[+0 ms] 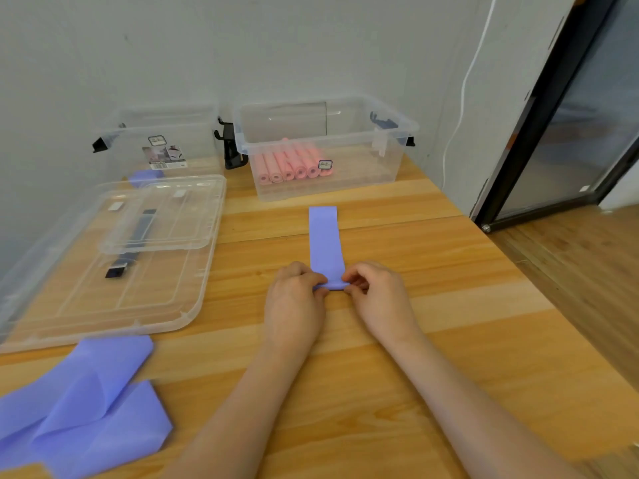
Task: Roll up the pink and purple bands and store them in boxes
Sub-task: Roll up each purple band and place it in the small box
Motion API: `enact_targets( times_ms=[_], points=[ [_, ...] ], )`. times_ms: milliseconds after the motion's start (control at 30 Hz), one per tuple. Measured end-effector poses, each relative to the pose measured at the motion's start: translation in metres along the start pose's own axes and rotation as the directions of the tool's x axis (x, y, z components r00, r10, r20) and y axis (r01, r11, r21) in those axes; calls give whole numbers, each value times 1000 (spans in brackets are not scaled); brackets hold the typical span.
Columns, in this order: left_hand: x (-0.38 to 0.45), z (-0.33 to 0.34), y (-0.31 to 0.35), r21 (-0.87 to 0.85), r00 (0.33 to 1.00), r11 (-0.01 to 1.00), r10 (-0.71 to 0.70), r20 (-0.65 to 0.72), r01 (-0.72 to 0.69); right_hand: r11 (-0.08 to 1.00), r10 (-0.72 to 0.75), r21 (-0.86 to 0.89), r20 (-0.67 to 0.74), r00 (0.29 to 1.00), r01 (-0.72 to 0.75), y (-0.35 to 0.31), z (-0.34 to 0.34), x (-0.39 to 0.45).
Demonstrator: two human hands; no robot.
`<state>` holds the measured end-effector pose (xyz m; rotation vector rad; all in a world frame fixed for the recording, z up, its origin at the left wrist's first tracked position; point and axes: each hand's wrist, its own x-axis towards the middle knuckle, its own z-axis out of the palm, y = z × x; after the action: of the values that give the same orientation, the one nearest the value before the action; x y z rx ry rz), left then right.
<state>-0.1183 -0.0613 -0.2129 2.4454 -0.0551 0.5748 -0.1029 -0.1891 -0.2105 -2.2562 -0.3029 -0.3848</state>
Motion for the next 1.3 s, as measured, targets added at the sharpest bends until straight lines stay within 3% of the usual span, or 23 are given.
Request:
enact_targets(
  times_ms=[300, 500, 733, 1100, 1300],
  points=[
    [7, -2, 2, -37, 996, 995, -88, -4, 87, 998, 53, -25, 17, 998, -53, 0, 2, 11],
    [6, -1, 3, 19, 1000, 1000, -9, 0, 9, 997, 51, -60, -27, 998, -52, -2, 3, 10],
    [7, -4, 5, 59, 997, 997, -61, 55, 57, 996, 89, 6, -19, 996, -88, -1, 0, 8],
    [5, -4, 4, 3, 999, 1000, 0, 32, 0, 999, 36, 13, -10, 999, -36, -1, 1, 7],
    [13, -8, -5, -80, 998, 995, -55, 43, 58, 993, 113, 46, -44, 993, -111, -1, 0, 11]
  ],
)
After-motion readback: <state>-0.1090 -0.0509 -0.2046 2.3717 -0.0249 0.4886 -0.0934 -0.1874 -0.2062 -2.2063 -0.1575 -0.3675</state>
